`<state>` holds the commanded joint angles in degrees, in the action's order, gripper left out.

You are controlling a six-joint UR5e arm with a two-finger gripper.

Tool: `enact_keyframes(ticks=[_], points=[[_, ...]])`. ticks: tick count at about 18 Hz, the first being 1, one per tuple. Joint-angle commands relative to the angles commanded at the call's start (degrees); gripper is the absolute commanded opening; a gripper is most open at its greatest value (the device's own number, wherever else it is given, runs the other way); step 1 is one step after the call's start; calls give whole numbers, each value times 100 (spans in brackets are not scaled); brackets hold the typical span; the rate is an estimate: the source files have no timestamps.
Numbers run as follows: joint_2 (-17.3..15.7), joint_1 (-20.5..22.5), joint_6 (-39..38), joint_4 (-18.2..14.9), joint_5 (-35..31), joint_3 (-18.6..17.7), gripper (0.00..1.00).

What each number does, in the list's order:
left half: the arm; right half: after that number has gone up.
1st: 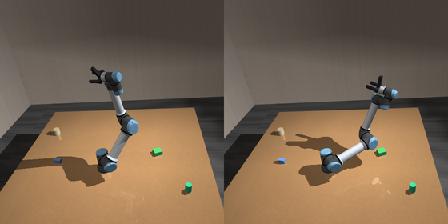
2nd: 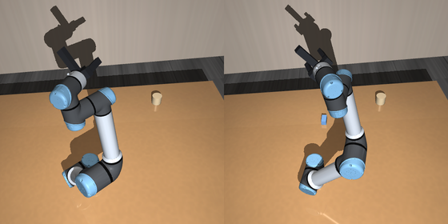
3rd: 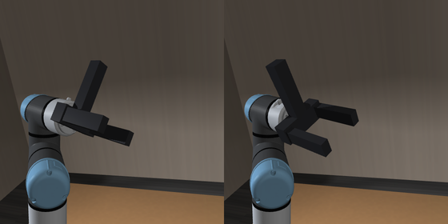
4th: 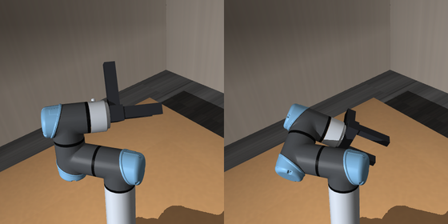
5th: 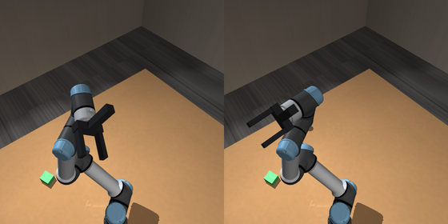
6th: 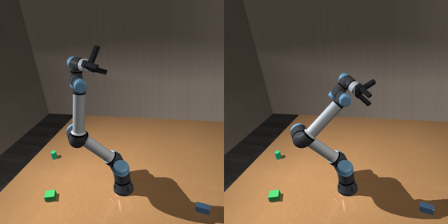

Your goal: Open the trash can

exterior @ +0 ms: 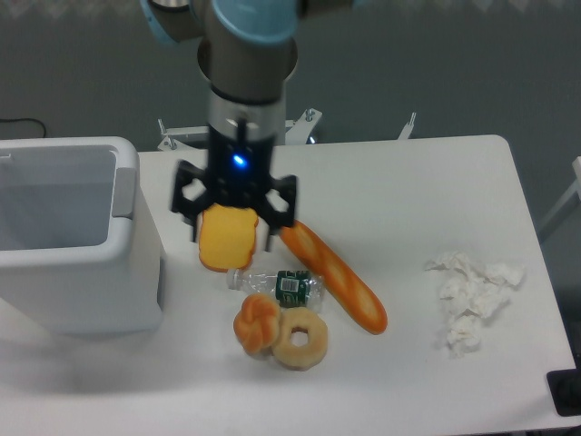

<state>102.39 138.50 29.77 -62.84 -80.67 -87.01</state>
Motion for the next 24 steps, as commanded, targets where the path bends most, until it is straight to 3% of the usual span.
enact_keyframes(ticks=[5,10,13,16,24], points=[[289,545,1432,18,-115,8,100],[676,862,2567,9,-985,-27,100],[958,1108,3357,9,-995,-27,100],[1011,1249,4105,18,-1012,-62,100],[1055,1443,4546,35,-986,-88,100]])
